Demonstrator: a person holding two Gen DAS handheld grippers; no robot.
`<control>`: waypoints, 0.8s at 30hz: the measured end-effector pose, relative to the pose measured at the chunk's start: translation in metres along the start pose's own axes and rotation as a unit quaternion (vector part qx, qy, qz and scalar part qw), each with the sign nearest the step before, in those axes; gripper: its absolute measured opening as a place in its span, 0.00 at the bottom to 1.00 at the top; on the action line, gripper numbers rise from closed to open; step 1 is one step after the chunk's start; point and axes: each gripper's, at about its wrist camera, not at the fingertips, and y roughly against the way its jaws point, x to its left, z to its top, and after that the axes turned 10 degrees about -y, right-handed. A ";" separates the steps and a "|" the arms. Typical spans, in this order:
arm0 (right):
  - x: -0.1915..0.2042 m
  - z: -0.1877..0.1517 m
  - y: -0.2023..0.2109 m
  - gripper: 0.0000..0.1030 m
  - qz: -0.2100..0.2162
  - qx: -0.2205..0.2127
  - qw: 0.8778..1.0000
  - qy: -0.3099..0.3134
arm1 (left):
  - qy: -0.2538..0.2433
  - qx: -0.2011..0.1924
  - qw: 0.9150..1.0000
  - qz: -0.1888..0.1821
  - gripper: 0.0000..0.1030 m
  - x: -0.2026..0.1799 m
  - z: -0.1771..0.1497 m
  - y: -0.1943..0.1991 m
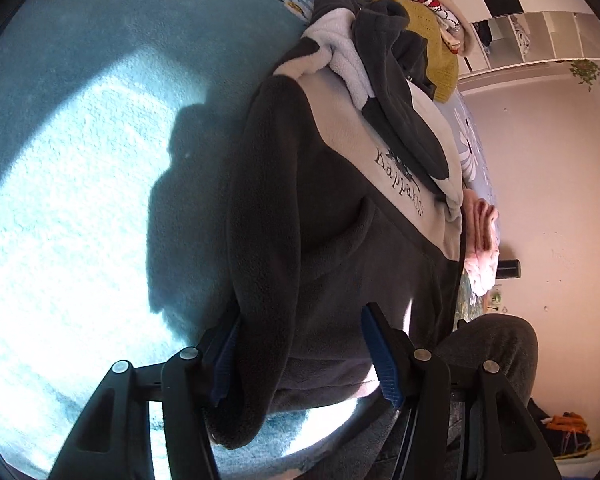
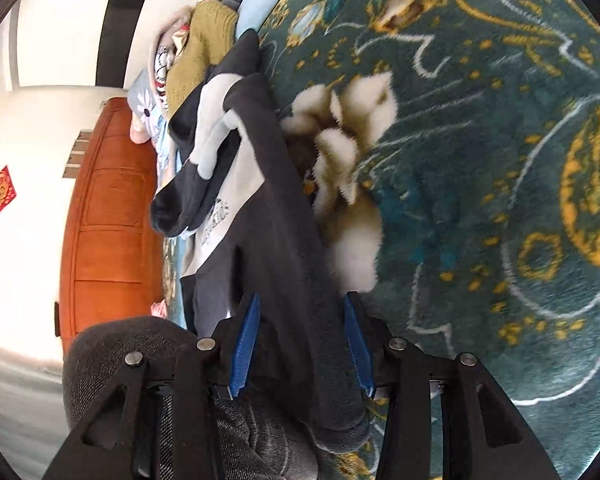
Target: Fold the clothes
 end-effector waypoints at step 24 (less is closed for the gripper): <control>0.003 -0.011 -0.007 0.09 0.061 0.033 0.997 -0.029 | 0.052 -0.047 0.998 0.007 0.09 0.023 -0.008 0.031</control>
